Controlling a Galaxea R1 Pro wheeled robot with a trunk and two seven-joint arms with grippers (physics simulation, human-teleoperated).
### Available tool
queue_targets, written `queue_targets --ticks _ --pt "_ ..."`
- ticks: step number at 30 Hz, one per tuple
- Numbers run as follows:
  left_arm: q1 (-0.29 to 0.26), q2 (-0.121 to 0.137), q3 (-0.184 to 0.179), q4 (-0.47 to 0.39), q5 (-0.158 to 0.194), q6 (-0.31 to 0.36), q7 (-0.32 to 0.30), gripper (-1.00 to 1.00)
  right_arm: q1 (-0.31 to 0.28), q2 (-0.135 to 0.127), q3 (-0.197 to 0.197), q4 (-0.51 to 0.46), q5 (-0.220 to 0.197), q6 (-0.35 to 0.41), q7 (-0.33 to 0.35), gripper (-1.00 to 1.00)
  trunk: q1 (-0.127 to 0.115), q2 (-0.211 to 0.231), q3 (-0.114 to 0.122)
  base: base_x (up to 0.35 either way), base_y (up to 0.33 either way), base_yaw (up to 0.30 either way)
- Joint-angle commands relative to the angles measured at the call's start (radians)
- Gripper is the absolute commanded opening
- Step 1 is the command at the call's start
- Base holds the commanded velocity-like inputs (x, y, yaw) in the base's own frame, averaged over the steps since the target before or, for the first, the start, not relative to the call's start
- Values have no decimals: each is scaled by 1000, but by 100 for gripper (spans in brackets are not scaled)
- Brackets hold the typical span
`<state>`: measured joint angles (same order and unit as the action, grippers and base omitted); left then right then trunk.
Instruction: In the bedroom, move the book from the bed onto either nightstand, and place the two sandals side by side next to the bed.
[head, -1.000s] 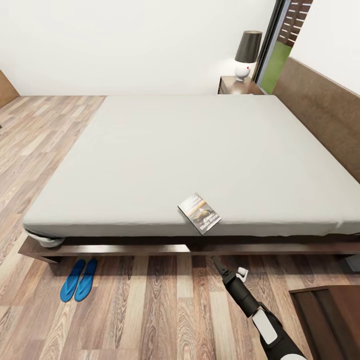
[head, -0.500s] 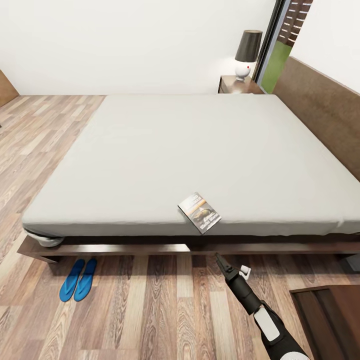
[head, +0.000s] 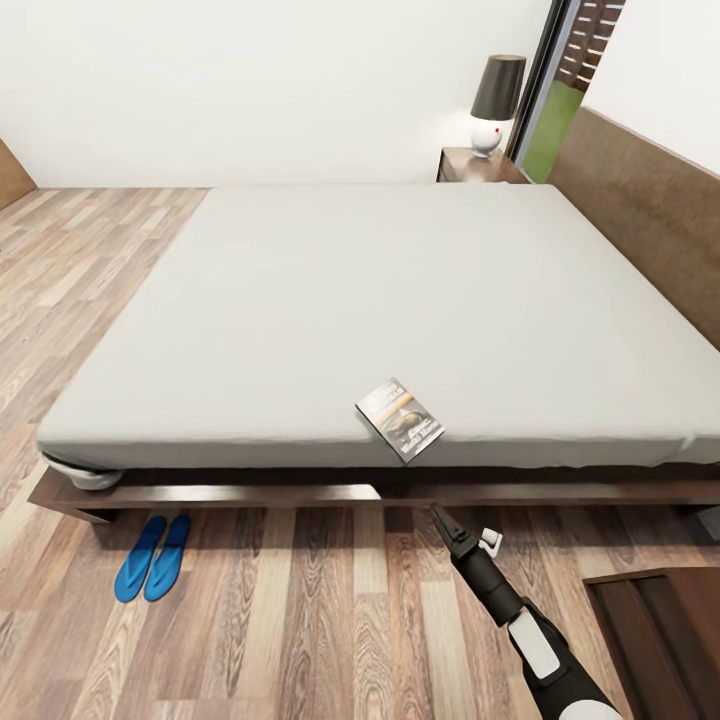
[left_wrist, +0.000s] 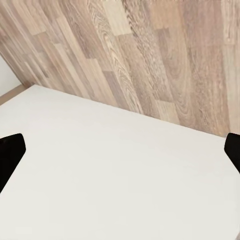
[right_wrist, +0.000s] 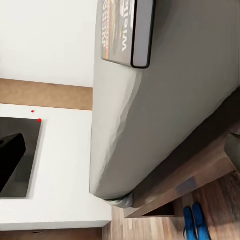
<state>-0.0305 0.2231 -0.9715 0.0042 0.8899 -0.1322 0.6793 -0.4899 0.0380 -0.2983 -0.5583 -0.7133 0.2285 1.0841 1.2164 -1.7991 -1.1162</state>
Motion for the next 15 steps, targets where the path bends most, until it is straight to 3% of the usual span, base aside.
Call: queue_targets --ticks 1,8,15 --pt "0 0 -7 0 11 -6 0 100 -1 0 -5 0 -2 11 4 100 0 0 -1 0 0 0" --pt "0 0 -7 0 11 -6 0 100 -1 -1 -4 0 -2 12 2 100 0 0 -1 0 0 0" --pt "0 -1 -7 -1 11 -5 1 100 -1 -5 -4 0 -2 12 2 100 23 -42 -19 0 0 0"
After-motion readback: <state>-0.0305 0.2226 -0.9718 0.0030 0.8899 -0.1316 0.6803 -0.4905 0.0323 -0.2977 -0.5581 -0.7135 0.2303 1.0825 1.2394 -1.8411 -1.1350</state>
